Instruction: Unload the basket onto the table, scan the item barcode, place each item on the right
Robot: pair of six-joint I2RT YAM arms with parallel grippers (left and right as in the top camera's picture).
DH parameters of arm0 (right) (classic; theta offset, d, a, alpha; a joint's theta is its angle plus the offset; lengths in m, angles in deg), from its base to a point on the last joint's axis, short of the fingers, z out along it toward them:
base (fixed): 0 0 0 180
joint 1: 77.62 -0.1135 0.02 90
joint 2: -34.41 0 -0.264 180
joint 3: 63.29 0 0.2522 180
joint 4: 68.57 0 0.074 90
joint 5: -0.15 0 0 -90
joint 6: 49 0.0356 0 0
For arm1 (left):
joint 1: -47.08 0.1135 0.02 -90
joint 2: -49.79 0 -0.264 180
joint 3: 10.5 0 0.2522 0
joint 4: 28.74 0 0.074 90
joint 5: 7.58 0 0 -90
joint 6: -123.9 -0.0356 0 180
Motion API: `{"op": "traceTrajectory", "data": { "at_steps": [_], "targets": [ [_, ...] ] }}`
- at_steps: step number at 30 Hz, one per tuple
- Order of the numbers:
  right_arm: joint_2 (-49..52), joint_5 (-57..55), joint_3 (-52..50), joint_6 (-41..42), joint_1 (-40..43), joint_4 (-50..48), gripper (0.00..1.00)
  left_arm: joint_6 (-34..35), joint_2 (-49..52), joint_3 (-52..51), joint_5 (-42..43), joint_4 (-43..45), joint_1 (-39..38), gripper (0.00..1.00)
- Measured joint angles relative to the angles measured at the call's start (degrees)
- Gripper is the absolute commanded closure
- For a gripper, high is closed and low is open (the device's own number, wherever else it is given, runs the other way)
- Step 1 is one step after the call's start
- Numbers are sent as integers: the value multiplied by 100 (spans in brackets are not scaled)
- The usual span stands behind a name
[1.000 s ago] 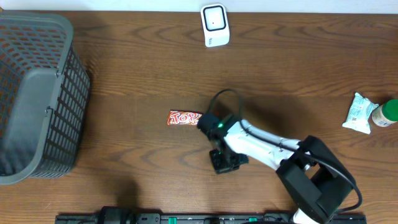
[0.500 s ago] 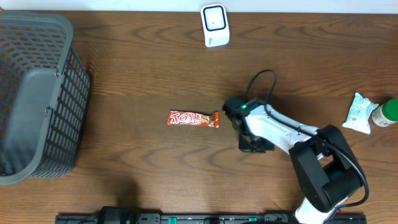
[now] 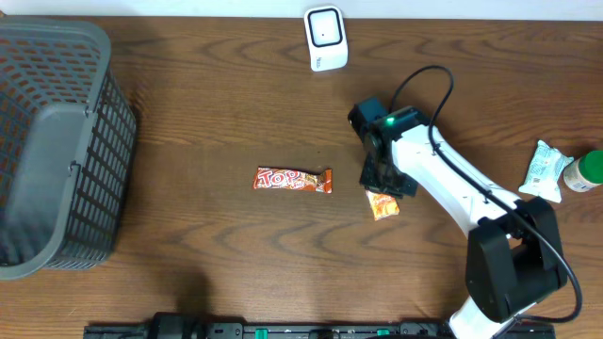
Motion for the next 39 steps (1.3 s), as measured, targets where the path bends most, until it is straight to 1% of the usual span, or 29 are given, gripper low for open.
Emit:
{"op": "traceTrajectory", "data": {
  "at_steps": [1, 2, 3, 11, 19, 23, 34, 39],
  "targets": [
    [-15, 68, 46, 37, 0, -31, 73, 0, 0, 0, 0, 0, 0, 2],
    [-35, 157, 68, 15, 0, -116, 97, 0, 0, 0, 0, -2, 0, 2],
    [-35, 227, 79, 24, 0, -181, 99, 0, 0, 0, 0, 0, 0, 2],
    [-35, 271, -39, 35, 0, -732, 99, 0, 0, 0, 0, 0, 0, 2],
    [-35, 337, -866, 90, 0, -1440, 99, 0, 0, 0, 0, -2, 0, 2],
    [-35, 389, -1156, 181, 0, -1443, 99, 0, 0, 0, 0, 0, 0, 2],
    [-35, 431, -1174, 125, -2, -1707, 99, 0, 0, 0, 0, 0, 0, 2],
    [-35, 190, -1189, 79, -2, -1744, 98, 0, 0, 0, 0, 0, 0, 2]
  ]
}}
